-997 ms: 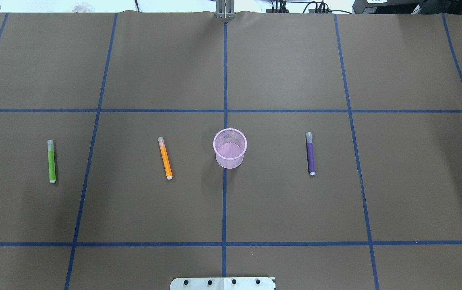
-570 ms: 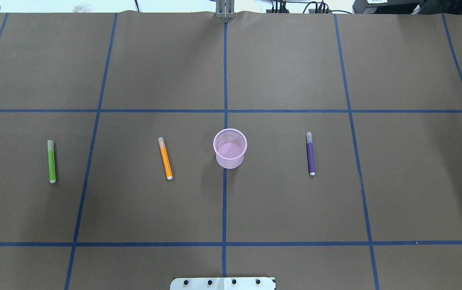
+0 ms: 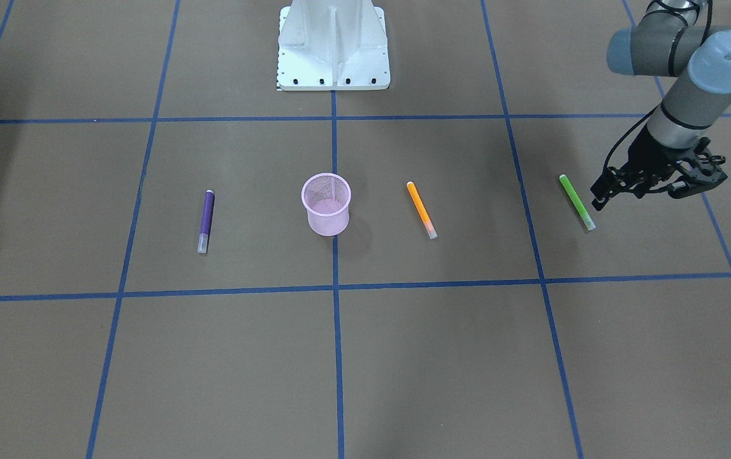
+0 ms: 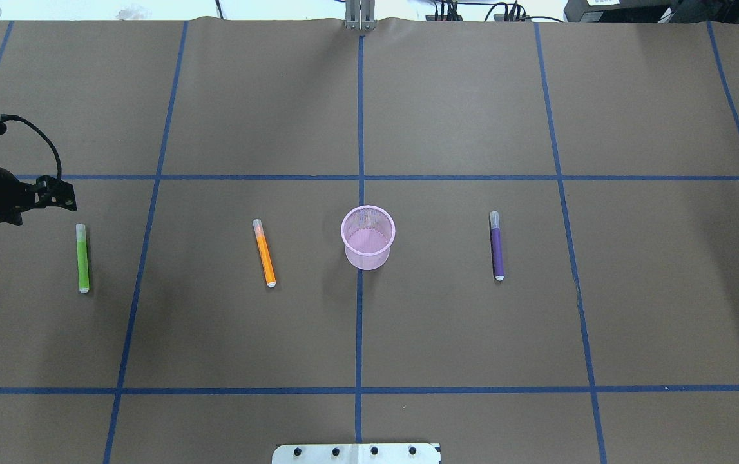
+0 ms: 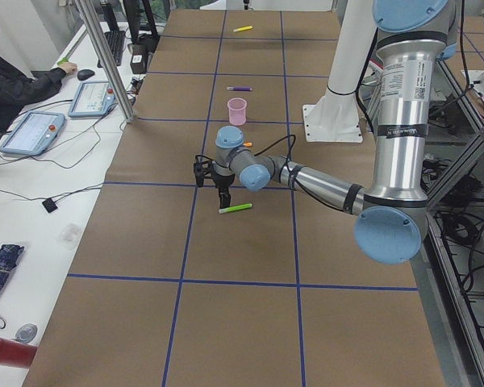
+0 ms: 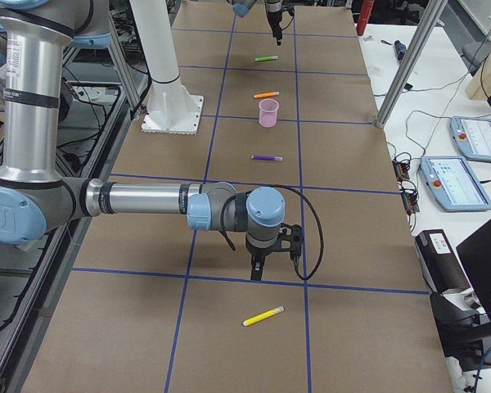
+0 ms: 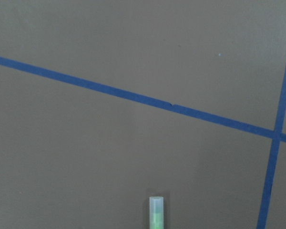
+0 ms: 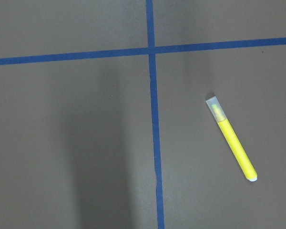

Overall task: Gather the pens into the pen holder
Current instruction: 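Lower the left gripper onto the green marker while the right gripper nears the highlighter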

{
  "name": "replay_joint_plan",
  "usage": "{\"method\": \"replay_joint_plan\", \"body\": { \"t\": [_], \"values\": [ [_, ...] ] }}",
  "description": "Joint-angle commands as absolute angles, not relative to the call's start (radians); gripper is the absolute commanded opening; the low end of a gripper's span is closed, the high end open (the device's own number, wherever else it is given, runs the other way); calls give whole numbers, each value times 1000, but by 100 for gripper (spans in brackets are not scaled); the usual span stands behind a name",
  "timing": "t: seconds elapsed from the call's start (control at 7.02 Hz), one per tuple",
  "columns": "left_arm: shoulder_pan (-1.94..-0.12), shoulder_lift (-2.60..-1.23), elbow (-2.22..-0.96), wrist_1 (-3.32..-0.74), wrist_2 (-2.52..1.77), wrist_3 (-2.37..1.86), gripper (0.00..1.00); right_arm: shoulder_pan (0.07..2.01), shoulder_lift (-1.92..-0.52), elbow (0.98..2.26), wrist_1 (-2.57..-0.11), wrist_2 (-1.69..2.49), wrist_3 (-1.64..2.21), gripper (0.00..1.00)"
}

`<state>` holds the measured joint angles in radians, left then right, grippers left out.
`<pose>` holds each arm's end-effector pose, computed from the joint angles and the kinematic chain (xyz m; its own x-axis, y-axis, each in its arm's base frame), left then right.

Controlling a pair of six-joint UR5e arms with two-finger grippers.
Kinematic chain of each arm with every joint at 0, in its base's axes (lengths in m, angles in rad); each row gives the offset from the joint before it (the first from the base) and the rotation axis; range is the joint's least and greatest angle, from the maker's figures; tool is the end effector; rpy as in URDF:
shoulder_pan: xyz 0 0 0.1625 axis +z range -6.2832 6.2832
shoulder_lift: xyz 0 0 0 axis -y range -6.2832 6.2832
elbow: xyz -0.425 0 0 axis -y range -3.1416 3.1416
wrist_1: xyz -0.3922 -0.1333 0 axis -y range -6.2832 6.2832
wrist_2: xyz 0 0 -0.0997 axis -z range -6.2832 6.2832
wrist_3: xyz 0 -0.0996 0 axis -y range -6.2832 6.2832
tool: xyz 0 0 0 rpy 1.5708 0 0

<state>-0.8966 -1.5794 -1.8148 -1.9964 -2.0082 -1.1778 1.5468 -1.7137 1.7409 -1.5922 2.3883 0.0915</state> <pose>0.2520 -0.4613 0.4972 0.6565 -0.2659 -0.7059 0.3143 0.9471 -0.0644 0.0503 -0.4330 0.6401 0.6831 0.0708 0.7269 -0.0386 0.9974 -0.0609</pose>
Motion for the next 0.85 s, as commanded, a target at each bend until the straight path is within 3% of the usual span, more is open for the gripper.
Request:
{"method": "replay_joint_plan", "body": {
  "t": [0.0,0.28,0.71],
  "values": [
    [-798,-1582,-1798,-2003,-1900,-1239,99,1548,-1704,1727,-1592,2407,101,99],
    [-784,-1583,-1723,-2089,-1898,-1241,96,1546,-1709,1718,-1577,2460,98,99],
    [-782,-1606,-1678,-2120,-1896,-1235,75,1546,-1710,1712,-1522,2465,101,99]
  ]
}}
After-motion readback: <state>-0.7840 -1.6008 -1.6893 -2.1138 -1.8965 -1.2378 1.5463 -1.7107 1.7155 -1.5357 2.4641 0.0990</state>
